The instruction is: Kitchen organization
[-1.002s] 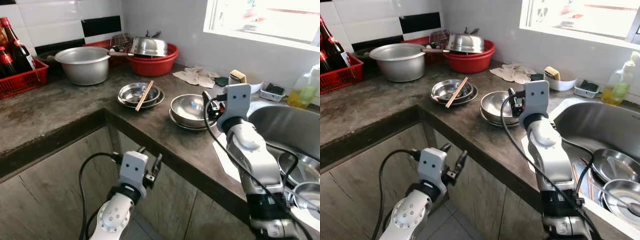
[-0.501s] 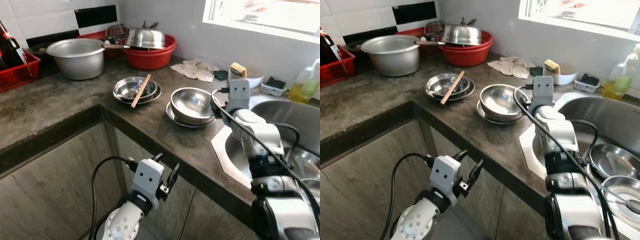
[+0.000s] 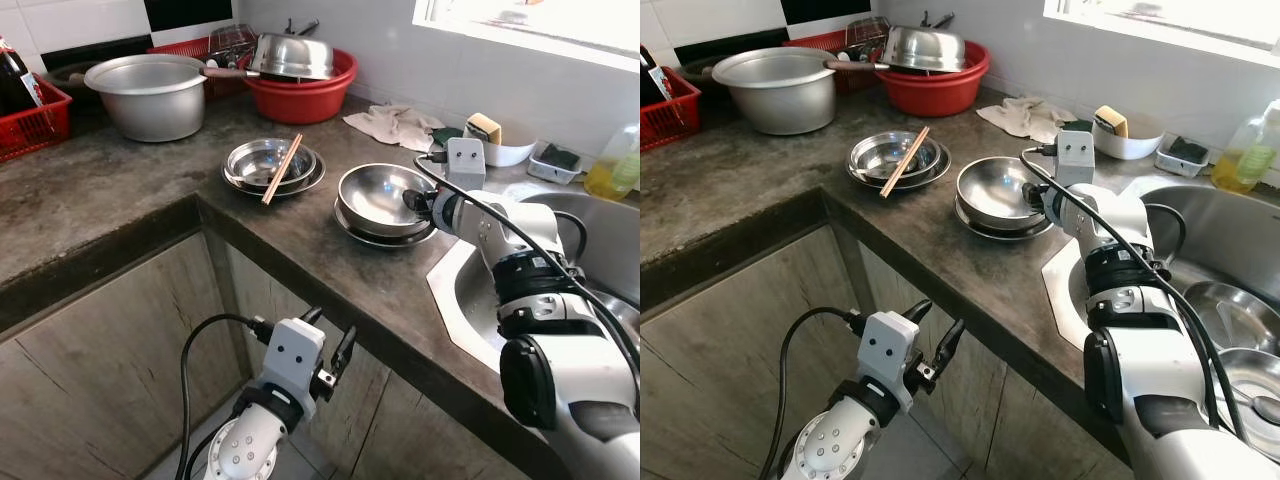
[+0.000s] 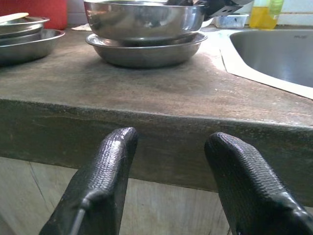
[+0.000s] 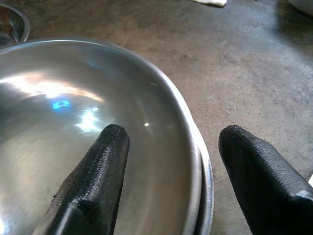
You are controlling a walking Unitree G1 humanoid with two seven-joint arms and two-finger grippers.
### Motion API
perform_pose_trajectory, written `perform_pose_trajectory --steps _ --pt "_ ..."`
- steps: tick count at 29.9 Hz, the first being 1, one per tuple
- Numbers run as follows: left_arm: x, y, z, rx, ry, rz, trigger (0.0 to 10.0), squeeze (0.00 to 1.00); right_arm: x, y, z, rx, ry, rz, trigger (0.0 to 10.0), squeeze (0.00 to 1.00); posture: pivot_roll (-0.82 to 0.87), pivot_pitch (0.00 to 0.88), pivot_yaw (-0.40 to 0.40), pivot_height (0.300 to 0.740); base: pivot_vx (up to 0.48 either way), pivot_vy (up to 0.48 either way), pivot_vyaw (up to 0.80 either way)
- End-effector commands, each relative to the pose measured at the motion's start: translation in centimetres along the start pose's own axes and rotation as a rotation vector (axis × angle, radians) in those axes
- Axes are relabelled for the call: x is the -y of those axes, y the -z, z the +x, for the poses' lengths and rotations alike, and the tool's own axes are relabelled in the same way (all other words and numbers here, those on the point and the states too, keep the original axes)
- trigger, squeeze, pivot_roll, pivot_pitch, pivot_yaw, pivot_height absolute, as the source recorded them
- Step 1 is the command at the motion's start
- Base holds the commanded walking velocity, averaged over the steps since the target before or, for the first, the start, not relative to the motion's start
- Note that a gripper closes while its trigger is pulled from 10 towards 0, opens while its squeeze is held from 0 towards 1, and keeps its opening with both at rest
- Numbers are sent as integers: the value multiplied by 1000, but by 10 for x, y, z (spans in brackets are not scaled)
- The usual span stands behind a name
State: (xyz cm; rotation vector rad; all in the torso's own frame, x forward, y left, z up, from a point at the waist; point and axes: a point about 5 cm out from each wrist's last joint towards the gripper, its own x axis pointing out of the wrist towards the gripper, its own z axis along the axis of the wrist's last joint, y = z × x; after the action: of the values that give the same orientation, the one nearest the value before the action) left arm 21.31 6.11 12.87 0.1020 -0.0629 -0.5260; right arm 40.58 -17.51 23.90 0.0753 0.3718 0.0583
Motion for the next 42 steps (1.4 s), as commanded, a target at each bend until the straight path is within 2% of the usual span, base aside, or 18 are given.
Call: perform_pose_trajectory --steps 1,2,16,20,23,26,28,29,30,31,32,36,38,39,40,41,42 --pt "-1 -1 1 3 -6 10 10000 0 0 -6 -1 1 -7 1 10000 0 43 74 -66 740 0 0 0" --pt "-1 -1 2 3 -7 10 10000 0 -1 -8 0 -8 -19 -5 0 0 42 72 -65 740 0 0 0" --pt "-5 -1 7 8 -26 27 10000 0 0 -18 1 13 -20 33 0 0 39 57 -62 740 0 0 0" --pt "-6 -1 7 9 -32 30 10000 0 0 -19 1 22 -12 63 0 0 39 54 -62 740 0 0 0" --pt "-8 -1 8 11 -37 35 10000 0 -1 -22 1 53 -21 127 0 0 40 53 -62 740 0 0 0" --pt "-9 -1 9 14 -39 36 10000 0 3 -28 -1 113 4 180 0 0 40 49 -62 740 0 0 0" --pt "-9 -1 9 14 -40 37 10000 0 6 -34 -3 188 15 254 0 0 48 42 -64 740 0 0 0" --pt "-9 -1 9 14 -40 37 10000 0 6 -34 -3 188 15 254 0 0 48 42 -64 740 0 0 0" --pt "-9 -1 9 14 -41 38 10000 0 8 -38 -5 239 16 292 0 0 48 41 -64 740 0 0 0" --pt "-10 0 10 14 -43 39 10000 0 9 -44 -10 339 14 354 0 0 50 38 -61 740 0 0 0" --pt "-10 0 10 14 -43 39 10000 0 9 -47 -11 380 13 377 0 0 50 37 -62 740 0 0 0" --pt "-12 -1 10 19 -49 42 10000 0 5 -46 -26 534 34 341 0 0 53 23 -56 740 0 0 0" --pt "-12 -2 11 20 -50 44 10000 0 3 -44 -30 559 34 326 0 0 53 23 -56 740 0 0 0" --pt "-14 -2 11 24 -55 43 10000 0 0 -41 -35 601 50 279 0 0 52 17 -52 740 0 0 0" --pt "-16 -3 12 29 -71 35 10000 0 -5 -32 -50 700 100 169 0 0 49 11 -47 740 0 0 0" --pt "-16 -3 12 29 -71 35 10000 0 -5 -32 -50 700 100 169 0 0 49 11 -47 740 0 0 0" --pt "-18 -4 13 34 -80 29 10000 0 -8 -26 -57 739 123 120 0 0 48 7 -46 740 0 0 0"
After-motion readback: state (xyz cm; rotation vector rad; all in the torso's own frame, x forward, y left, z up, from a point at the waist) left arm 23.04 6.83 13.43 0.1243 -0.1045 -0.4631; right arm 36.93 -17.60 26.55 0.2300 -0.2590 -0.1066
